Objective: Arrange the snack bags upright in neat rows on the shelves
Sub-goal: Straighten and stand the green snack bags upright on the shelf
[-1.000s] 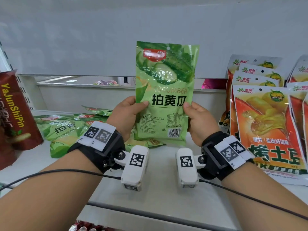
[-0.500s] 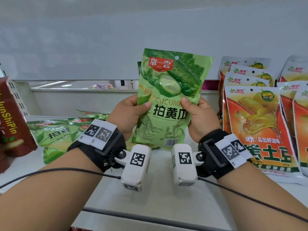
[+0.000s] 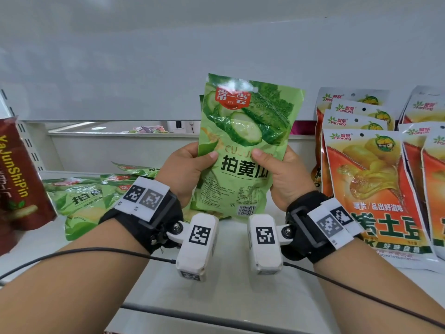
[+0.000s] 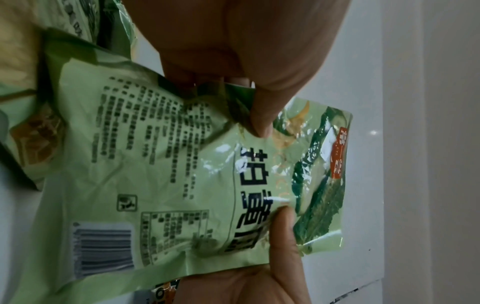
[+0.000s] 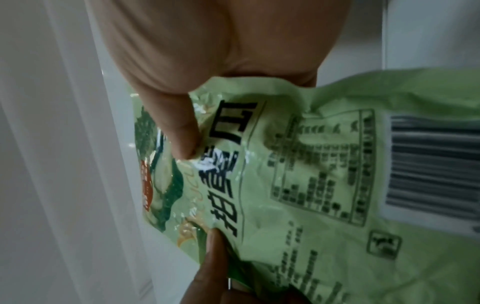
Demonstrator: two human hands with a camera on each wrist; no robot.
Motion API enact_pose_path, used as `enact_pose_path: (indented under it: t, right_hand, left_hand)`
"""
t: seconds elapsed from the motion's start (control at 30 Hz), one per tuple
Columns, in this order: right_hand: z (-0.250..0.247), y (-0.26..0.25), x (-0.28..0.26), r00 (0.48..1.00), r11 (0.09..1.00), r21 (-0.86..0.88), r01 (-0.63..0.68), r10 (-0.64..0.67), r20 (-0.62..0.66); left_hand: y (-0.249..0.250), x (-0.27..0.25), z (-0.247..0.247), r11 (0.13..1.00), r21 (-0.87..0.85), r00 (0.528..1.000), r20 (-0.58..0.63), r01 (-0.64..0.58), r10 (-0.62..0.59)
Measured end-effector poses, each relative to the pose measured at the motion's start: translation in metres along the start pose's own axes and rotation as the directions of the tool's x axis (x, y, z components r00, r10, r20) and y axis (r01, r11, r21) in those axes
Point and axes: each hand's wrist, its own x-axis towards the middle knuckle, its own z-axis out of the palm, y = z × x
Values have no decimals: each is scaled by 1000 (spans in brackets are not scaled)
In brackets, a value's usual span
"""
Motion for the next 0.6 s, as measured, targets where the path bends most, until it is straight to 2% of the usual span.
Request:
enact_pose_path:
  t: [0.1, 0.13, 0.23, 0.3, 0.37, 0.43, 0.5, 0.57, 0.6]
  right_hand:
    - [-1, 0, 0, 999, 984, -179, -6, 12, 34]
    - [-1, 0, 0, 1000, 974, -226, 0, 3, 11]
    - [2, 1, 3, 991, 964, -267, 9, -45, -129]
    - [9, 1, 5, 974, 959, -281, 24, -85, -208]
    - [22, -1, 5, 965, 938, -339, 72, -151, -215]
    - [40, -1, 4, 984, 929, -362, 72, -126, -127]
    - [61, 0, 0, 998, 957, -289, -8, 25, 56]
    - [76, 2, -2, 974, 950, -306, -59, 122, 191]
    - [82, 3, -2, 967, 944, -323, -67, 142, 214]
  left_hand:
    - [2, -3, -3, 1000, -20, 1000, -8, 7, -8]
    - [3, -4, -5, 1000, 8, 1000, -25, -6, 6]
    - [5, -4, -13, 966, 255, 988, -125, -53, 87]
    - [9, -7, -16, 953, 295, 980, -163, -63, 116]
    - [12, -12, -16, 961, 269, 993, -84, -59, 84]
    - [14, -20, -15, 953, 299, 998, 64, -47, 29]
    - [13, -25, -17, 951, 303, 985, 172, -56, 3]
    - [14, -27, -24, 967, 237, 983, 178, -95, 53]
    - [14, -26, -30, 972, 213, 990, 116, -100, 77]
